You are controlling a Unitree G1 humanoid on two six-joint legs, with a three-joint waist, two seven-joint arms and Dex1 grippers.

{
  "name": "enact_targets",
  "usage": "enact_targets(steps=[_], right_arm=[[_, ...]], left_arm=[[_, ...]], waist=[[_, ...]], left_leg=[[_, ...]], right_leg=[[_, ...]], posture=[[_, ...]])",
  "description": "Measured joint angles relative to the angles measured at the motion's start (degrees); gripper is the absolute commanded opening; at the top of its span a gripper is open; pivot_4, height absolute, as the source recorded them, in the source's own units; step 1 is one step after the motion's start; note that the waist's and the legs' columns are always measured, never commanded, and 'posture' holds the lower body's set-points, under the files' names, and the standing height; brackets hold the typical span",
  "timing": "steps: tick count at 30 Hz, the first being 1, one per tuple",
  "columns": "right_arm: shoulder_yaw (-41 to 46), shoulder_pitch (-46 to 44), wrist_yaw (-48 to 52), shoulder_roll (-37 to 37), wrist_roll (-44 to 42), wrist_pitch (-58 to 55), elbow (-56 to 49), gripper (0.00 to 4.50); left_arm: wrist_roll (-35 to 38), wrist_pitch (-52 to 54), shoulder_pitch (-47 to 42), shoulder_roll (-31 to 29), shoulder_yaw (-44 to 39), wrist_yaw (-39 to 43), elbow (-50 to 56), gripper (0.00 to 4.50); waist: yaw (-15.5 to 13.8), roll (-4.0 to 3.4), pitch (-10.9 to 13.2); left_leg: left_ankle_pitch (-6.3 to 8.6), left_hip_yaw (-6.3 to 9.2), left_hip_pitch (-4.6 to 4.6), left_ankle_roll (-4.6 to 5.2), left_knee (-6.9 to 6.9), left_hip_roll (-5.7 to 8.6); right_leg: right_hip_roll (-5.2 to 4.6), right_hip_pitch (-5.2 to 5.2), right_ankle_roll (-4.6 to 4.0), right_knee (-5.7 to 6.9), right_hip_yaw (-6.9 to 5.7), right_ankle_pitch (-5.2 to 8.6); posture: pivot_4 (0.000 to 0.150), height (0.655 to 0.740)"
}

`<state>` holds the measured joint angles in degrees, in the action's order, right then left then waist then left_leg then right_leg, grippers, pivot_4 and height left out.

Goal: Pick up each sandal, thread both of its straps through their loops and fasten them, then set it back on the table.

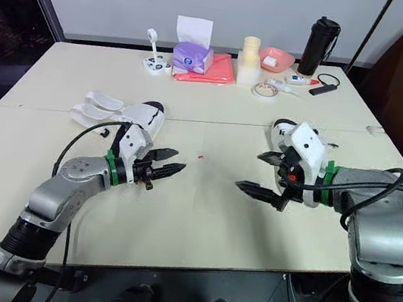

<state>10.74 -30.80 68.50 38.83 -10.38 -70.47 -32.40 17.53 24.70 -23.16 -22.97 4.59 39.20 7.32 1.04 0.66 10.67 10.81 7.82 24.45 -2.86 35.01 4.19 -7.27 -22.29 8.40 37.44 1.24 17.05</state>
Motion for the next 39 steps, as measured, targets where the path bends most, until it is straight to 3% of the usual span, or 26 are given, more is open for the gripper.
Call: enact_targets(steps=[3, 11, 17, 31, 39], right_arm=[[0.3, -0.2, -3.7, -2.5, -3.8, -2.2, 0.1, 4.5], [-3.9, 1.4, -12.0, -4.0, -8.8, -0.1, 1.2, 4.5], [-7.7, 1.6, -15.6, -1.9, -10.1, 3.6, 3.6, 4.5], [-9.2, 1.9, -21.6, -0.1, -12.8, 6.1, 4.4, 4.5], [-10.6, 2.7, -23.5, 1.0, -13.4, 7.7, 4.4, 4.5]], left_arm=[[-5.9, -5.6, 0.2, -3.1, -0.9, -3.6, 0.3, 4.46], [-25.5, -24.0, -1.1, -13.8, -0.5, -12.1, -4.5, 4.46], [-38.9, -30.4, -9.5, -17.8, 3.4, -17.2, -13.5, 4.46], [-49.7, -36.2, -14.3, -17.9, 10.1, -20.2, -32.5, 4.46], [-52.5, -39.2, -22.5, -12.3, 13.3, -26.1, -45.2, 4.46]], waist=[[-0.4, 0.0, 0.0], [-0.6, 0.0, 0.0], [-0.4, 0.01, 0.0], [-0.5, 0.04, 0.0], [-0.2, 0.05, 0.0]], left_leg=[[0.0, 0.0, 0.01, -0.01, -0.02, 0.0], [0.0, -0.01, 0.02, -0.01, -0.05, 0.03], [0.01, -0.02, 0.03, -0.01, -0.07, 0.06], [0.0, 0.03, 0.04, 0.0, -0.03, 0.05], [0.0, 0.03, 0.05, 0.0, -0.02, 0.06]], right_leg=[[0.0, -0.03, -0.01, 0.0, 0.0, -0.01], [-0.03, -0.05, -0.01, -0.01, -0.02, -0.01], [-0.03, -0.05, 0.01, 0.0, -0.06, -0.01], [-0.01, -0.06, 0.04, 0.09, -0.12, -0.01], [-0.01, -0.09, 0.1, 0.13, -0.12, -0.03]], posture=[[0.15, 0.74], [0.15, 0.74], [0.15, 0.74], [0.15, 0.74], [0.15, 0.74]])
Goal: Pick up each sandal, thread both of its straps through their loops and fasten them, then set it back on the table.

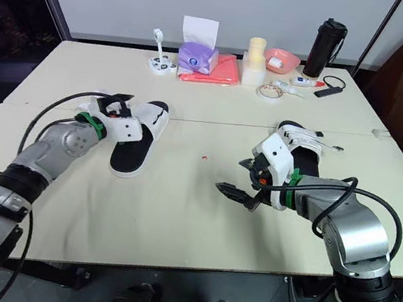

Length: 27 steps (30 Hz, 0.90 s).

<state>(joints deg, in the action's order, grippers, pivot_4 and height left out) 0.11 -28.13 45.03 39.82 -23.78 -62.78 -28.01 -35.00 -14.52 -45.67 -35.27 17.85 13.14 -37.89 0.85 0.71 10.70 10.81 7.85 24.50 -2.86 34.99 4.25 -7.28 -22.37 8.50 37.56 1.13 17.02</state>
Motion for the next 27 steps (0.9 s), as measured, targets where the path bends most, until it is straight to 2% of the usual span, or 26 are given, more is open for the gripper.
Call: enact_targets(steps=[5, 6, 9, 15, 21, 24, 27], right_arm=[[-1.9, 0.9, -0.4, 1.5, 0.0, 1.9, 0.0, 4.5], [-2.3, 1.0, -0.6, 1.5, 0.0, 2.0, 0.0, 4.5], [-3.0, 1.0, -1.1, 1.5, 0.0, 2.1, 0.0, 4.5], [-3.2, 1.1, -2.1, 1.5, -0.1, 2.1, 0.0, 4.5], [-3.2, 1.3, -2.5, 1.8, -0.1, 2.4, -0.1, 4.5], [-3.2, 1.2, -2.6, 1.8, 0.0, 3.5, 0.0, 4.5], [-3.3, 0.9, -2.3, 2.4, 0.1, 4.9, 1.1, 4.5]], left_arm=[[-4.6, 0.5, -7.0, 3.7, 4.1, -6.8, -11.2, 4.46], [-5.5, 0.6, -8.1, 4.4, 4.7, -8.2, -13.0, 4.23], [-7.1, 1.6, -10.5, 6.6, 6.4, -11.1, -17.9, 3.11], [-7.7, 1.7, -13.3, 7.8, 7.7, -12.9, -22.2, 0.04], [-7.4, -0.3, -13.4, 7.3, 7.9, -13.1, -22.5, 0.04], [-6.5, -8.2, -13.3, 5.8, 7.9, -13.1, -22.4, 0.04], [-3.8, -21.2, -13.3, 4.4, 8.0, -10.9, -22.1, 0.04]], waist=[[0.0, 0.03, 0.0], [0.0, 0.03, 0.0], [-0.1, 0.04, 0.0], [-0.1, 0.04, 0.0], [-0.1, 0.05, 0.0], [-0.1, 0.06, 0.0], [-0.3, 0.13, 0.1]], left_leg=[[0.0, 0.0, 0.0, 0.0, 0.05, 0.01], [0.0, -0.01, 0.0, 0.0, 0.06, 0.02], [0.0, -0.01, 0.01, 0.01, 0.06, 0.02], [-0.01, 0.0, 0.0, 0.0, 0.08, 0.02], [-0.01, 0.0, 0.01, 0.0, 0.1, 0.02], [-0.01, 0.0, 0.02, -0.01, 0.1, 0.02], [-0.01, 0.0, 0.07, -0.01, 0.12, 0.04]], right_leg=[[0.0, 0.01, 0.03, 0.06, 0.0, 0.02], [0.0, 0.01, 0.04, 0.06, 0.0, 0.02], [0.0, 0.01, 0.05, 0.07, 0.0, 0.02], [0.0, -0.03, 0.06, 0.19, 0.0, 0.03], [0.0, -0.06, 0.07, 0.23, 0.01, 0.03], [0.0, -0.07, 0.07, 0.23, 0.01, 0.03], [-0.03, -0.09, 0.06, 0.2, 0.01, 0.03]], posture=[[0.15, 0.74], [0.15, 0.74], [0.15, 0.74], [0.15, 0.74], [0.15, 0.74], [0.15, 0.74], [0.15, 0.74]])
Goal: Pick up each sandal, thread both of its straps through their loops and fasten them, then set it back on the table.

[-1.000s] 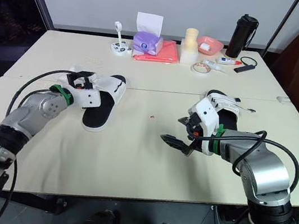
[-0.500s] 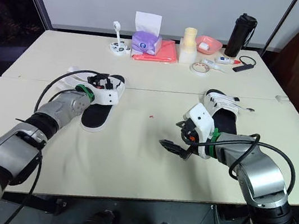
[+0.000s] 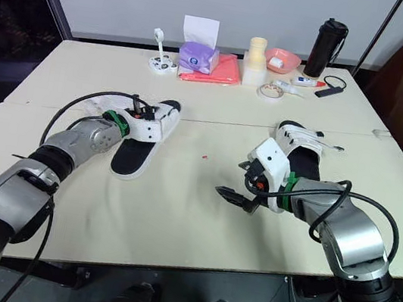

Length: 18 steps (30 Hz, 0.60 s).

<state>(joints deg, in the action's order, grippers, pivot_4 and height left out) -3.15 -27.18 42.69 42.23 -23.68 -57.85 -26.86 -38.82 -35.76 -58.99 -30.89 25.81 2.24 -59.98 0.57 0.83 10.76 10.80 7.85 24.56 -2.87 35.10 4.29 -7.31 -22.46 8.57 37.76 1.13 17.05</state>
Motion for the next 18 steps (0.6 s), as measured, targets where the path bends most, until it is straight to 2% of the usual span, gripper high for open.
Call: enact_targets(steps=[5, 8, 13, 18], right_arm=[[1.5, -1.8, 0.4, 1.8, 0.5, 2.9, 5.3, 4.5], [2.1, -2.7, 0.5, 2.6, 0.9, 4.5, 7.2, 4.5], [4.1, -2.6, 2.2, 5.4, 0.6, 5.4, 8.3, 4.5], [6.6, -2.5, 3.8, 8.2, -0.4, 5.5, 8.1, 4.5]], left_arm=[[4.5, -29.3, -0.5, -2.2, 2.9, 7.6, 3.2, 0.04], [4.9, -40.6, -2.4, -1.8, 5.8, 10.5, 3.4, 0.04], [2.8, -51.6, -7.3, -1.1, 7.9, 11.8, -0.1, 0.04], [-5.0, -56.0, -9.4, 1.1, 8.4, 8.9, 0.1, 0.04]], waist=[[0.1, 0.02, 0.0], [0.1, 0.02, 0.0], [0.2, 0.02, 0.0], [0.2, 0.02, 0.0]], left_leg=[[0.0, -0.02, 0.04, 0.0, -0.02, 0.01], [0.0, -0.03, 0.05, 0.0, -0.02, 0.01], [0.0, -0.05, 0.06, 0.02, -0.01, 0.03], [0.0, -0.05, 0.05, 0.02, 0.0, 0.05]], right_leg=[[-0.03, -0.02, -0.01, -0.09, 0.01, -0.01], [-0.03, -0.02, -0.01, -0.09, 0.01, -0.01], [-0.03, -0.01, 0.0, -0.08, 0.01, 0.0], [-0.03, 0.01, 0.02, -0.07, 0.01, 0.01]], posture=[[0.15, 0.74], [0.15, 0.74], [0.15, 0.74], [0.15, 0.74]])
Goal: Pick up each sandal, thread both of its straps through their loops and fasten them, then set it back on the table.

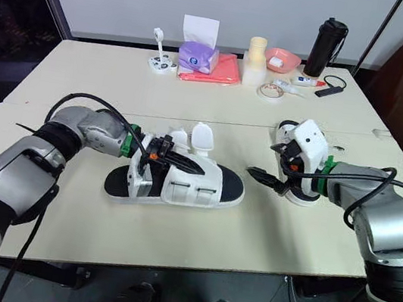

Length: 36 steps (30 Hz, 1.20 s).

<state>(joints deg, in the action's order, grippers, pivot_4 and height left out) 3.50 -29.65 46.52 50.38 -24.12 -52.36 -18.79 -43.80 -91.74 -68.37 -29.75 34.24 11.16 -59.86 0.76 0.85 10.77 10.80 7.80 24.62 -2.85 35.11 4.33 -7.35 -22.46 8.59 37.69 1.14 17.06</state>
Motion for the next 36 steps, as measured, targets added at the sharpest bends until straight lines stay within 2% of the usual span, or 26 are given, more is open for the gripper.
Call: enact_targets(steps=[4, 8, 11, 14, 16, 17, 19, 25, 26, 32, 36], right_arm=[[2.0, 0.2, -0.2, 0.6, -1.1, -1.1, -1.4, 4.5], [2.2, 0.9, -1.0, 0.6, -2.2, -2.5, -3.9, 4.5], [2.3, 1.0, -1.8, 0.5, -3.1, -3.2, -4.7, 4.5], [2.2, 1.2, -2.4, 0.4, -3.3, -3.5, -4.8, 4.5], [1.9, 1.3, -2.6, 0.4, -3.3, -3.5, -4.8, 4.5], [1.8, 1.4, -2.7, 0.4, -3.3, -3.5, -4.8, 4.5], [1.5, 1.4, -2.8, 0.4, -3.3, -3.5, -4.8, 4.5], [0.5, 1.5, -2.8, 0.4, -3.2, -3.3, -4.9, 4.5], [0.0, 1.5, -2.8, 0.4, -3.2, -3.2, -4.9, 4.5], [-1.0, 1.5, -2.7, 0.4, -3.2, -2.2, -4.8, 4.5], [-1.5, 1.5, -2.6, 0.3, -3.2, -2.0, -4.7, 4.5]], left_arm=[[-12.8, 2.1, -0.1, 1.4, 1.7, -7.5, 2.4, 0.04], [-28.4, 10.4, -2.8, 1.2, 10.0, -24.0, 4.4, 0.04], [-36.9, 15.6, -5.0, 1.2, 17.5, -38.0, 5.0, 0.04], [-41.1, 18.5, -6.1, 1.5, 22.7, -48.0, 4.6, 0.04], [-41.6, 19.0, -6.4, 1.9, 24.0, -51.5, 3.2, 0.04], [-41.5, 18.9, -6.5, 2.0, 24.4, -52.6, 2.3, 0.35], [-40.9, 18.2, -6.6, 2.4, 25.0, -53.5, 0.8, 1.03], [-36.0, 14.4, -6.5, 2.3, 24.9, -53.0, -2.0, 4.14], [-34.6, 13.2, -6.5, 2.0, 24.4, -52.2, -2.5, 4.47], [-25.8, 4.9, -6.5, -1.2, 21.9, -41.0, -8.6, 4.47], [-17.0, 0.7, -6.5, -1.9, 17.4, -27.9, -19.5, 4.47]], waist=[[0.1, 0.0, 0.0], [0.0, 0.01, 0.0], [-0.3, 0.02, 0.0], [-0.5, 0.03, 0.0], [-0.6, 0.02, 0.0], [-0.6, 0.02, 0.0], [-0.5, 0.02, 0.0], [-0.2, 0.03, 0.0], [-0.1, 0.03, 0.0], [0.1, 0.03, 0.0], [0.0, 0.03, 0.0]], left_leg=[[0.0, 0.0, 0.0, 0.0, 0.0, 0.0], [0.0, 0.0, 0.0, 0.0, 0.03, 0.02], [0.0, 0.02, -0.01, 0.0, 0.08, 0.04], [0.0, 0.02, -0.01, 0.0, 0.13, 0.07], [0.0, 0.02, -0.02, 0.0, 0.14, 0.08], [0.0, 0.02, -0.02, 0.0, 0.14, 0.08], [0.0, 0.02, -0.02, 0.0, 0.14, 0.07], [0.0, 0.02, 0.01, 0.0, 0.11, 0.07], [0.0, 0.02, 0.0, 0.0, 0.11, 0.07], [0.0, 0.0, 0.01, 0.0, 0.08, 0.06], [0.0, 0.0, 0.0, 0.0, 0.1, 0.07]], right_leg=[[0.0, -0.01, 0.03, 0.04, 0.0, 0.02], [-0.01, 0.0, 0.09, 0.11, 0.01, 0.06], [-0.02, 0.04, 0.12, 0.12, 0.0, 0.07], [-0.05, 0.06, 0.13, 0.18, 0.0, 0.07], [-0.05, 0.06, 0.13, 0.22, 0.0, 0.07], [-0.05, 0.05, 0.13, 0.23, 0.0, 0.07], [-0.05, 0.03, 0.13, 0.23, 0.0, 0.07], [-0.06, -0.02, 0.14, 0.24, 0.0, 0.08], [-0.06, -0.02, 0.14, 0.24, 0.0, 0.08], [-0.06, -0.08, 0.14, 0.27, 0.01, 0.08], [-0.06, -0.06, 0.14, 0.27, 0.01, 0.08]], posture=[[0.15, 0.74], [0.15, 0.74], [0.15, 0.74], [0.15, 0.74], [0.15, 0.74], [0.15, 0.74], [0.15, 0.74], [0.15, 0.74], [0.15, 0.74], [0.15, 0.74], [0.15, 0.74]])
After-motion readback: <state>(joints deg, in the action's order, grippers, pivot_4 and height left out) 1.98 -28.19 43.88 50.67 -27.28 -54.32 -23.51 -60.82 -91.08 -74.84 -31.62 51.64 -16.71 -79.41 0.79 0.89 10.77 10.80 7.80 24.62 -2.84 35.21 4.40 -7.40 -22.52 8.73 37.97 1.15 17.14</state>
